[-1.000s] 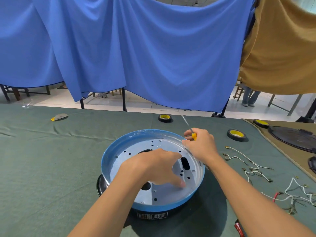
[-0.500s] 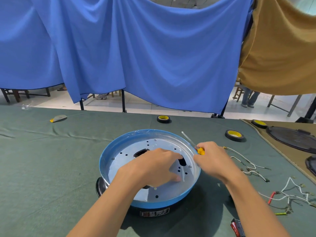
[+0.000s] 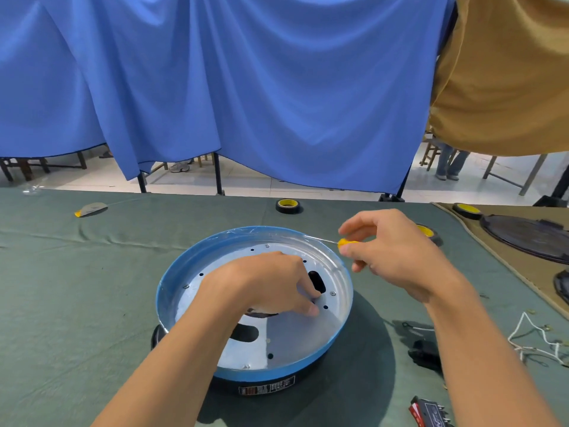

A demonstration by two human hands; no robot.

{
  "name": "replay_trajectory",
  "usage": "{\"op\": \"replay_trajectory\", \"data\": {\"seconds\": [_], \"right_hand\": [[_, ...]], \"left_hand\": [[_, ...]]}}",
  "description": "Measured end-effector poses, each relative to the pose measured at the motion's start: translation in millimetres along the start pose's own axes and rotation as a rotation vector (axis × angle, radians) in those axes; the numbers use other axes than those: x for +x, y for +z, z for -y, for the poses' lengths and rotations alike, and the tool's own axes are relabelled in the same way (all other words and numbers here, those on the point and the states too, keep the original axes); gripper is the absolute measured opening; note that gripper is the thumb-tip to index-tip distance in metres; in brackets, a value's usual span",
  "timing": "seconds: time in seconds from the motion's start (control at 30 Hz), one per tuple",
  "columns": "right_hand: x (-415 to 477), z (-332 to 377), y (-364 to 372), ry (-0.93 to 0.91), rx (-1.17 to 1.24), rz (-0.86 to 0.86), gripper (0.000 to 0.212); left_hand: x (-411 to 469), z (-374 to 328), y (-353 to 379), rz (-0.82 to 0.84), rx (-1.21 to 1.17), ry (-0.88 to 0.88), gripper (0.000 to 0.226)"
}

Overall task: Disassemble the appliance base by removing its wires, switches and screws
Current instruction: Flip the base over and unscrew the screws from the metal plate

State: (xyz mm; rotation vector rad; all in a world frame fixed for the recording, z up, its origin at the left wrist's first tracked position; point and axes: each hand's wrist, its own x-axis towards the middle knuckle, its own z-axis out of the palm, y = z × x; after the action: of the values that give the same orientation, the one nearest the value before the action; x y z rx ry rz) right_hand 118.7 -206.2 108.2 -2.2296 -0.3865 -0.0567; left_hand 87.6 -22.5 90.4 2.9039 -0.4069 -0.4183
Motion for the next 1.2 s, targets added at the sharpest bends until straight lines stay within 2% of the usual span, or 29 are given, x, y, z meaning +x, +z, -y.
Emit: {"op": "replay_trajectory", "data": {"seconds": [0.13, 0.3, 0.37, 0.53, 0.7, 0.97, 1.2], "right_hand": [[5, -1, 6, 0.007, 0.031, -0.282, 0.015], [4, 5, 9, -0.070, 0.163, -0.467, 0.030], [3, 7, 7, -0.113, 0.154, -0.492, 0.027], [-3, 6, 6, -0.238, 0.014, -0.338, 0.020], [-6, 1, 12, -0.271, -0.077, -0.218, 0.022], [-12, -8, 9, -0.310, -0.113, -0.204, 0.023], [-13, -1, 10, -0.387, -0.194, -0.172, 0.025]], "left_hand": [[-3, 4, 2, -0.011, -0.064, 0.029, 0.031], [-6, 5, 9, -0.064, -0.080, 0.040, 0.035], [-5, 4, 10, -0.091, -0.093, 0.027, 0.036], [-3, 4, 10, -0.112, -0.092, 0.016, 0.036], [-1, 1, 14, -0.182, -0.066, 0.006, 0.033], [2, -3, 18, -0.248, -0.038, 0.043, 0.037], [-2, -8, 16, -0.210, -0.003, 0.035, 0.035]]}}
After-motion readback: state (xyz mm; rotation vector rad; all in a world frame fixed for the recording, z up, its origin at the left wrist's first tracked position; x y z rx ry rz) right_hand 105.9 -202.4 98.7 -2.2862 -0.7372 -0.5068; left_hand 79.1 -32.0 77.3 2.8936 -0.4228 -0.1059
